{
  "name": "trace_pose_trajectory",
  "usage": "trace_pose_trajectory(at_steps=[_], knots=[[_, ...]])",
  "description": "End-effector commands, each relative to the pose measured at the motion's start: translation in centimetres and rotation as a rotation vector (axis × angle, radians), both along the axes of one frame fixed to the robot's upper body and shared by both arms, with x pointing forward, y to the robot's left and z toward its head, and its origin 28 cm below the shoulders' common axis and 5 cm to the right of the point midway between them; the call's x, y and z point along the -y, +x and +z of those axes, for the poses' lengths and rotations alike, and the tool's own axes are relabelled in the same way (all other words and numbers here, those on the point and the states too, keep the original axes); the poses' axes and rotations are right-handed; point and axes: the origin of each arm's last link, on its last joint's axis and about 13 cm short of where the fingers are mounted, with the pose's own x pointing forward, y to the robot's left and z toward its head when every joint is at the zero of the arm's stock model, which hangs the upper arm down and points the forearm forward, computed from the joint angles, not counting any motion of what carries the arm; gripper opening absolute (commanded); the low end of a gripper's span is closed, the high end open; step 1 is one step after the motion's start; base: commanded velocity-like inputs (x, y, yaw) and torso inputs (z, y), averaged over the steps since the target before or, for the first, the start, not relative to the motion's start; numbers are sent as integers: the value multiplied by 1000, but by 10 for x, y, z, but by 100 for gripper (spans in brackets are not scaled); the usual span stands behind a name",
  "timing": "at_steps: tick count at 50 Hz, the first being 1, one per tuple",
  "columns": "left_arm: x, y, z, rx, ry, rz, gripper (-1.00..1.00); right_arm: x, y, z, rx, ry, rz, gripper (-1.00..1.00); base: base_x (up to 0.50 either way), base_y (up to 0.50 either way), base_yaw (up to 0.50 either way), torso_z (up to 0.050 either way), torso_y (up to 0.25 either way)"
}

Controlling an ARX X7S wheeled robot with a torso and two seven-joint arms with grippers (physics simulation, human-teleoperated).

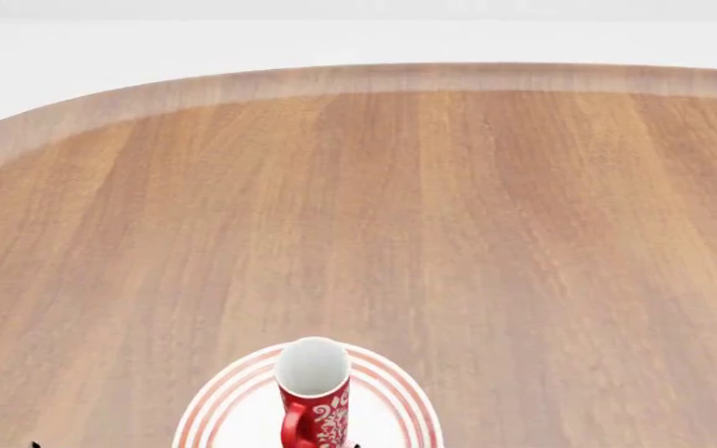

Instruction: Put the red mug on the left plate.

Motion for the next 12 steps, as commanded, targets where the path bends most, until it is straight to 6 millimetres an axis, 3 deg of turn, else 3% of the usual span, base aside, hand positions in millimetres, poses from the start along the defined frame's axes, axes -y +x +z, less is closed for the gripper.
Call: trace_pose_trajectory(at_steps=[1, 12], knots=[[-1, -11, 7, 34, -4, -6, 100, 3, -17, 14, 64, 6, -18, 100, 0, 0, 0, 0, 0], [-2, -19, 12, 58, -10, -6, 100, 2, -33, 27, 112, -4, -23, 100, 0, 0, 0, 0, 0]])
